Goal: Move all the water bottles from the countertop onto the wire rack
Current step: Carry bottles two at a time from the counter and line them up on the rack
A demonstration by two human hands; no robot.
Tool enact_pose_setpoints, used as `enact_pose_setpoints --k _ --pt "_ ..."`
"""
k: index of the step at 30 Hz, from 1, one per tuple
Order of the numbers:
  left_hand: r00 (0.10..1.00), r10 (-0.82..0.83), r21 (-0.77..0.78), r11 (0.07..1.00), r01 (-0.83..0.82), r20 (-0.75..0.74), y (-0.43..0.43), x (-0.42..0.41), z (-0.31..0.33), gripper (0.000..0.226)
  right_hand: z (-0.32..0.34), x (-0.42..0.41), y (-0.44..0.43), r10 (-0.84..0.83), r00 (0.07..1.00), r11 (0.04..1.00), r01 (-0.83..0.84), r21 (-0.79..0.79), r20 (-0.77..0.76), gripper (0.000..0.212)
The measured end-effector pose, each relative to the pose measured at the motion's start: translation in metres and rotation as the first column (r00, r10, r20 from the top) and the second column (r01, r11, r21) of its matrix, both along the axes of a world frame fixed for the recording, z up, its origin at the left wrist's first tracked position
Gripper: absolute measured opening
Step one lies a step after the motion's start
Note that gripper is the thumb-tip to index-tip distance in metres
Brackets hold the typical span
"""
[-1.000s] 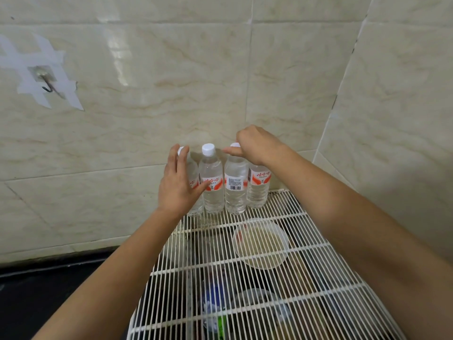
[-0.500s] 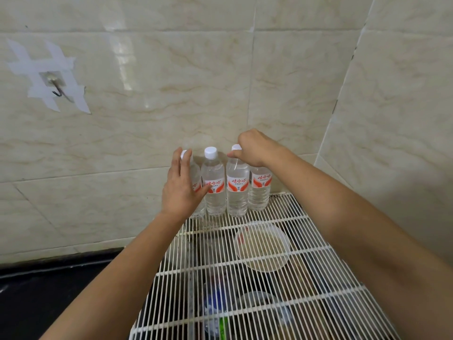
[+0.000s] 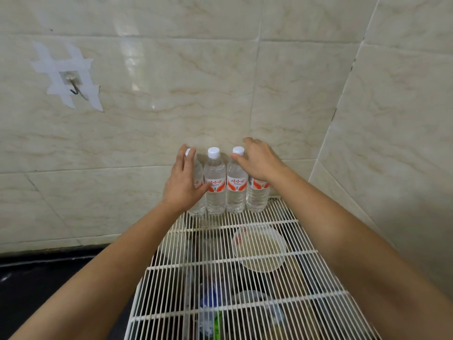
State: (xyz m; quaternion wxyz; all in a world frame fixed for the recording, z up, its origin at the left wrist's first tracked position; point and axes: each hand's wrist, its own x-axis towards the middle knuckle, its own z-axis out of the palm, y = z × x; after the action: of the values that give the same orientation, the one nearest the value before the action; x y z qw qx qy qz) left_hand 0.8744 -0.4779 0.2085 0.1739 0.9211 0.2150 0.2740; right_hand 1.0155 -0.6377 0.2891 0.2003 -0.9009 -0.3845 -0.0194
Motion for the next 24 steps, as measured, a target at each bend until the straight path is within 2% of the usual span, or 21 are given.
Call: enact_pose_setpoints --k 2,5,9,12,17,24 --pt "1.000 -0.004 0.032 0.999 0.004 -0.012 0.000 -0.008 0.013 0.099 0.010 0.000 -0.011 0.002 1.000 0.998 -0.002 0.067 0.015 0.064" --pt "0.997 0.041 0.107 0.993 -0.048 0.071 -0.004 -0.030 0.031 0.086 0.014 -0.009 -0.031 0.001 0.995 0.976 -0.023 0.215 0.104 0.059" --pt "0.977 0.161 0.215 0.958 -0.189 0.140 -0.022 -0.078 0.029 0.069 -0.025 -0.042 -0.052 0.017 0.968 0.911 -0.117 0.395 0.249 0.055" --pt "0.966 0.239 0.270 0.928 -0.257 0.099 -0.041 -0.120 0.011 0.066 -0.066 -0.069 -0.053 0.080 0.946 0.936 -0.179 0.302 0.313 0.062" --pt "0.922 0.386 0.307 0.877 -0.370 0.009 -0.062 -0.201 -0.008 0.067 -0.099 -0.122 -0.028 0.270 0.927 0.919 -0.329 0.216 0.260 0.069" --pt "0.817 0.568 0.331 0.756 -0.565 0.097 -0.052 -0.327 0.012 0.064 -0.091 -0.228 0.018 0.465 0.857 0.824 -0.511 0.245 0.224 0.065"
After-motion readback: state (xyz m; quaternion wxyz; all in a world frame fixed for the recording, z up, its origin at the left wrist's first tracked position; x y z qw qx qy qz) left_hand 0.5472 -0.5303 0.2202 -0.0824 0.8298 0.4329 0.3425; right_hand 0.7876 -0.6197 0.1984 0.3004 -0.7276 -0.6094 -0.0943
